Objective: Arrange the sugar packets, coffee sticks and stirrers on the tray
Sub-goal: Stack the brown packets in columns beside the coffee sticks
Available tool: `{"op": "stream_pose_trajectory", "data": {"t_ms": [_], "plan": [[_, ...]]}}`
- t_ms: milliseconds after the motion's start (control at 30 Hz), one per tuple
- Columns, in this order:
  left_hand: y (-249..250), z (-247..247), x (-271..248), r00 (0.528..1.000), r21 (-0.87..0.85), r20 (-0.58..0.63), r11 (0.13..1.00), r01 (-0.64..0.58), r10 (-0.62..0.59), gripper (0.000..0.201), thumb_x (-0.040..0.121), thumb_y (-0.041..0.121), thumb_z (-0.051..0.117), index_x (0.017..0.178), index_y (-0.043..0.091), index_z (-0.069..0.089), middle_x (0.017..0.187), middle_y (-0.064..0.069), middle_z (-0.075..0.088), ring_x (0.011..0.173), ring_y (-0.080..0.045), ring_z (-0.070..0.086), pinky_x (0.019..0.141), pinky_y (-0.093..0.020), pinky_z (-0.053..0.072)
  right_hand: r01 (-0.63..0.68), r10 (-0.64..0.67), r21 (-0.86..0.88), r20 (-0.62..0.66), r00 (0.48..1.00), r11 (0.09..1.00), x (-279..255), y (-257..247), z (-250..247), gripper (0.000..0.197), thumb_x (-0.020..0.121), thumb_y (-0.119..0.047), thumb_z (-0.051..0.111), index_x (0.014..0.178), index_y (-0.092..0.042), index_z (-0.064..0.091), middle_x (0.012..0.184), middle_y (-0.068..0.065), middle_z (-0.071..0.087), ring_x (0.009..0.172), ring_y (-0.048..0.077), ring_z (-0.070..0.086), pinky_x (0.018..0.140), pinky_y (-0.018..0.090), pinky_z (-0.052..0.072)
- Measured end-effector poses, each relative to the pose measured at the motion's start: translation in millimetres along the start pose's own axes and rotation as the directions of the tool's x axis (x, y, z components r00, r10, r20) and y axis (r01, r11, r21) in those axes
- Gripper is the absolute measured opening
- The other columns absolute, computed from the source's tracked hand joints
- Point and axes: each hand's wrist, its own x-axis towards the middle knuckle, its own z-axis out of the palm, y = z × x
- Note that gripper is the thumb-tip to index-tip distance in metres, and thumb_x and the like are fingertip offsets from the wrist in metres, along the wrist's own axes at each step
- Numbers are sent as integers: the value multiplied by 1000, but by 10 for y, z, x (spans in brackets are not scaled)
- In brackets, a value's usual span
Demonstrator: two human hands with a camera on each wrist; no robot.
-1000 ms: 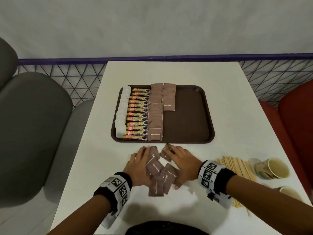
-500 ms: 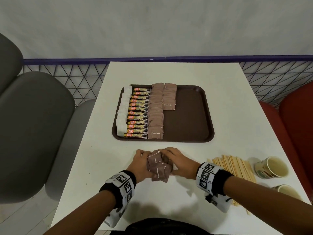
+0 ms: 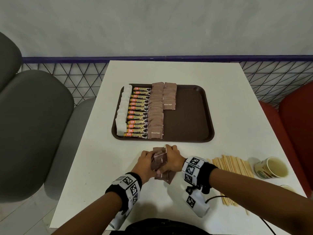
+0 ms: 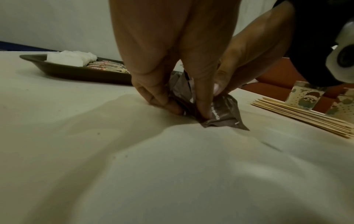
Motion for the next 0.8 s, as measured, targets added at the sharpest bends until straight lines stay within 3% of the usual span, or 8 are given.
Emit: {"op": "stream_pose_trajectory", "data": {"t_ms": [167, 267, 400, 467, 533, 600, 700, 800], "plan": [[-36, -2, 5, 1000, -147, -12, 989, 27, -29, 89, 65, 5, 81, 139, 12, 31, 129, -5, 32, 111, -8, 34, 89, -4, 24, -6, 5, -15, -43, 999, 1000, 52, -75, 45, 78, 63, -17, 81, 127, -6, 37, 129, 13, 29, 118, 28, 33, 100, 34, 38], [-40, -5, 23, 997, -277, -8, 958, 74, -79, 100, 64, 1, 82, 144, 11, 21, 132, -3, 28, 129, -17, 33, 106, -21, 30, -18, 17, -35, -43, 999, 999, 71, -170, 75, 78, 63, -12, 81, 125, -5, 35, 130, 13, 31, 118, 30, 38, 98, 37, 40], [-64, -22, 15, 998, -236, -58, 972, 17, -32, 109, 63, 0, 81, 147, 15, 12, 140, -9, 30, 129, -25, 39, 95, -22, 37, -13, 13, 5, 36, 999, 1000, 131, -226, 19, 84, 60, -10, 83, 129, -7, 35, 129, 14, 35, 120, 31, 44, 102, 39, 41], [-84, -37, 36, 999, -207, -46, 978, -31, 22, 102, 66, 9, 80, 146, 16, 17, 138, -15, 36, 118, -28, 46, 86, -24, 38, -10, 13, -36, 75, 997, 999, 141, -213, -12, 76, 64, -13, 81, 129, -9, 40, 129, 15, 36, 119, 31, 44, 101, 38, 42], [-93, -56, 42, 993, -145, -51, 983, -111, 105, 70, 75, 35, 72, 133, 20, 36, 126, -19, 47, 98, -28, 54, 73, -34, 47, -2, 9, -87, 71, 997, 996, 131, -210, -4, 72, 69, -16, 77, 131, -11, 41, 130, 14, 35, 120, 32, 40, 100, 36, 40], [-26, -81, 13, 995, -252, -61, 964, -87, 74, 40, 88, 34, 61, 121, 26, 41, 112, -11, 51, 88, -22, 56, 62, -31, 52, 10, -5, -108, 45, 999, 994, 115, -238, 28, 67, 73, -15, 73, 130, -10, 39, 131, 13, 37, 121, 32, 40, 97, 35, 39], [-109, -54, 20, 991, -382, -107, 916, -120, 85, 99, 72, -2, 75, 141, 34, 15, 118, 0, 36, 101, -17, 50, 78, -19, 52, 55, -54, -20, 45, 998, 998, 132, -244, 28, 62, 74, -8, 71, 126, -6, 38, 126, 15, 52, 114, 31, 52, 90, 33, 44], [-162, -137, -18, 984, -438, -150, 886, -149, 91, 111, 65, 1, 81, 144, 31, 8, 124, 0, 33, 106, -13, 48, 88, -26, 49, 66, -72, 150, 35, 997, 986, 153, -137, -79, 62, 69, -4, 75, 121, -11, 40, 115, 12, 59, 104, 27, 57, 83, 30, 46]]}}
